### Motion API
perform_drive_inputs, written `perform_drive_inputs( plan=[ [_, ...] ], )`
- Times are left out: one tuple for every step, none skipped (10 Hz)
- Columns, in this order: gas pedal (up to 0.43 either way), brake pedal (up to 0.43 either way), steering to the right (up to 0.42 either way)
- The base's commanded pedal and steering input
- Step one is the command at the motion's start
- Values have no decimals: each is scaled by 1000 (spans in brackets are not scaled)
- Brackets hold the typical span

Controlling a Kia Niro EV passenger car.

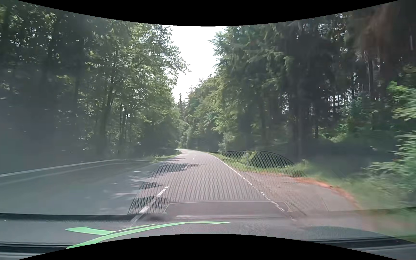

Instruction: Follow the waypoints while adhering to traffic rules and regulations

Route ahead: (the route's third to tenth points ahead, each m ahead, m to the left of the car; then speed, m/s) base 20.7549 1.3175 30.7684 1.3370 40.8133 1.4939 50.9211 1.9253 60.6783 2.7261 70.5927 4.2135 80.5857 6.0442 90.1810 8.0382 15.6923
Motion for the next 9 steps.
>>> perform_drive_inputs(
  plan=[
    [79,0,0],
    [79,0,0],
    [79,0,0],
    [79,0,0],
    [79,0,0],
    [79,0,0],
    [79,0,0],
    [79,0,0],
    [79,0,0]
  ],
)
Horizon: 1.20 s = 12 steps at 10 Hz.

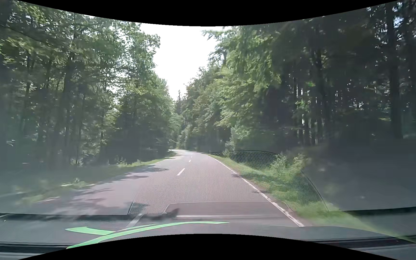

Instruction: Follow the waypoints while adhering to traffic rules and regulations

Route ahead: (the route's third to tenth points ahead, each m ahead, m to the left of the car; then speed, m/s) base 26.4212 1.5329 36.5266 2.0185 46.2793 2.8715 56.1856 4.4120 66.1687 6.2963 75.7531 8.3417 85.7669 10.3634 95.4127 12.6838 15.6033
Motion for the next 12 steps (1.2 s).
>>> perform_drive_inputs(
  plan=[
    [79,0,0],
    [79,0,-1],
    [79,0,-1],
    [79,0,-3],
    [79,0,-3],
    [79,0,-4],
    [79,0,-4],
    [79,0,-6],
    [79,0,-7],
    [79,0,-8],
    [79,0,-8],
    [79,0,-9]
  ],
)
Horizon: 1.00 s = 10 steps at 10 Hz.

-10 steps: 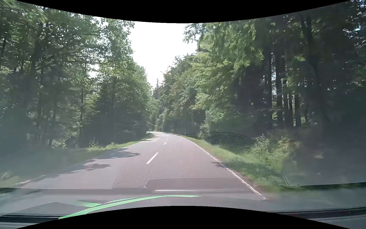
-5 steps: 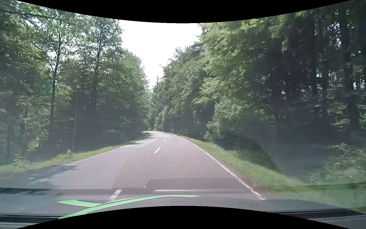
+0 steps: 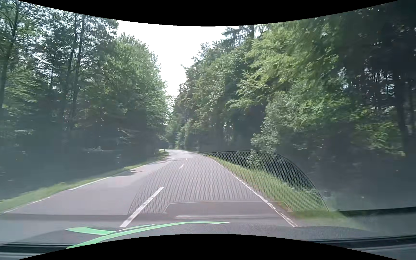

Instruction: Follow the waypoints while adhering to traffic rules and regulations

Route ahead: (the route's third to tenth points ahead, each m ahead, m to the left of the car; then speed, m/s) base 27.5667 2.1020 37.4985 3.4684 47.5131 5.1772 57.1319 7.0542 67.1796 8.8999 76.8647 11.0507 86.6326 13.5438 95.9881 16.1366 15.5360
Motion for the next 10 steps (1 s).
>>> perform_drive_inputs(
  plan=[
    [67,0,-10],
    [67,0,-11],
    [67,0,-11],
    [67,0,-11],
    [67,0,-11],
    [67,0,-11],
    [67,0,-11],
    [67,0,-11],
    [67,0,-13],
    [67,0,-13]
  ],
)
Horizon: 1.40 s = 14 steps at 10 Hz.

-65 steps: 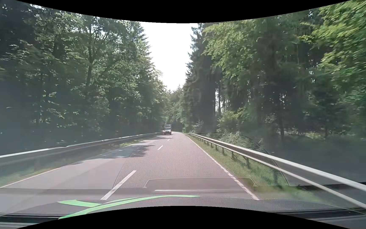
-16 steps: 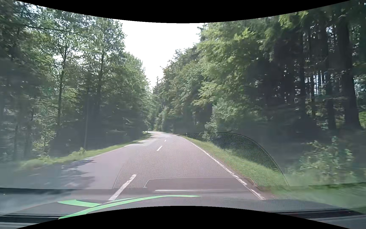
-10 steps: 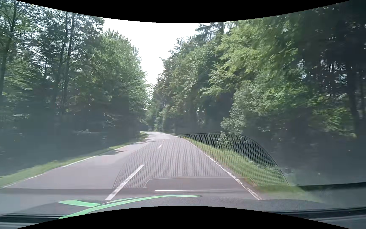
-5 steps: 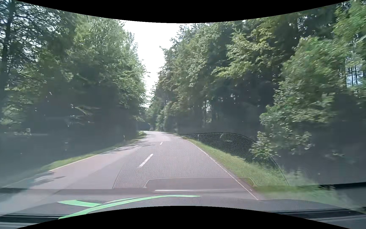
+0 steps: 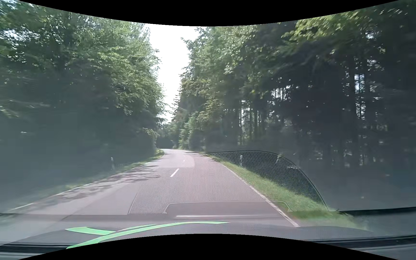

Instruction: Follow the waypoints while adhering to traffic rules and regulations

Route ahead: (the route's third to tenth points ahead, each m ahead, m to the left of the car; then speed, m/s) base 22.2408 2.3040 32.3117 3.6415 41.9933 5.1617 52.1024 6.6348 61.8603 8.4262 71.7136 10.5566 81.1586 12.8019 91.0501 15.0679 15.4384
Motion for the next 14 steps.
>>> perform_drive_inputs(
  plan=[
    [67,0,-13],
    [67,0,-14],
    [67,0,-14],
    [67,0,-15],
    [67,0,-16],
    [59,0,-16],
    [59,0,-16],
    [59,0,-16],
    [59,0,-18],
    [59,0,-18],
    [59,0,-20],
    [59,0,-20],
    [47,0,-22],
    [47,0,-22]
  ],
)
